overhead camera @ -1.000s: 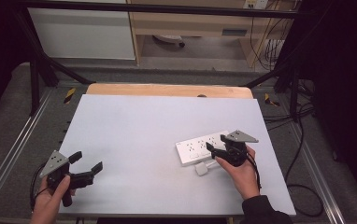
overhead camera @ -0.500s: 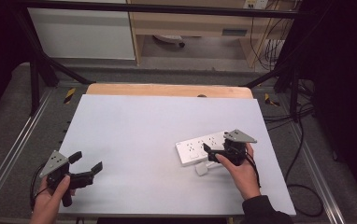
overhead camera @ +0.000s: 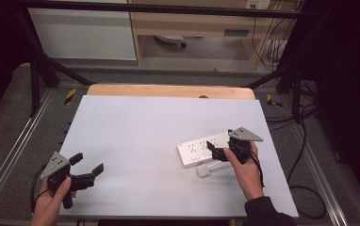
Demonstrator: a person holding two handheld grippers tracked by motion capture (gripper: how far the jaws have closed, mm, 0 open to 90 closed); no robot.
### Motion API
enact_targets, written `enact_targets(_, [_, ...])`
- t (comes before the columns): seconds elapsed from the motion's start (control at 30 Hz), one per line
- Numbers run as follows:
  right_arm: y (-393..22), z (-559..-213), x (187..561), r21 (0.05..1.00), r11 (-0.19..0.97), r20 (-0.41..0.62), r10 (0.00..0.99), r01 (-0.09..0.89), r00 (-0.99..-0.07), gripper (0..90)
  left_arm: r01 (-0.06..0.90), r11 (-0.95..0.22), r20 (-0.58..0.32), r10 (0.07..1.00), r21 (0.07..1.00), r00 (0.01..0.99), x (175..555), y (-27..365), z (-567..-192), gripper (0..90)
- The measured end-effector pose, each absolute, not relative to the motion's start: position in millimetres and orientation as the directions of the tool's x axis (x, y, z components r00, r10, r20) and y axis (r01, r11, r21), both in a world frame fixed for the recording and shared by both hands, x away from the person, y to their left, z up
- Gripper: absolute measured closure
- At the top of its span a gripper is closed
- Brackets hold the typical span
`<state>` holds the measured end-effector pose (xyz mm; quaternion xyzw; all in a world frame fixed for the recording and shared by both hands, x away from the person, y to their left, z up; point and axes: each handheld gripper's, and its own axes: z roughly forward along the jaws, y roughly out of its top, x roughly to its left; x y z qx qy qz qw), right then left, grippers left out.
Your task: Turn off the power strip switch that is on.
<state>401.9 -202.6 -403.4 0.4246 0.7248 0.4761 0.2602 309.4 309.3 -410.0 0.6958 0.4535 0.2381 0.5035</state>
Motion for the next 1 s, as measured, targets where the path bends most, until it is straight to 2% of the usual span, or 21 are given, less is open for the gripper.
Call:
enact_targets(0.37, [-213.3, -392.4, 400.4, 0.915, 0.171, 0.029, 0.874, 0.365, -0.484, 4.1, 0.392, -0.077, -0.13, 0.871, 0.917, 0.474, 309.0, 309.2, -410.0, 6.0])
enact_targets(1.0, [-241.2, -372.8, 370.9, 0.938, 0.136, 0.042, 0.868, 0.318, -0.494, 2.3, 0.394, -0.07, -0.134, 0.873, 0.917, 0.469, 308.1, 309.4, -409.8, 5.6])
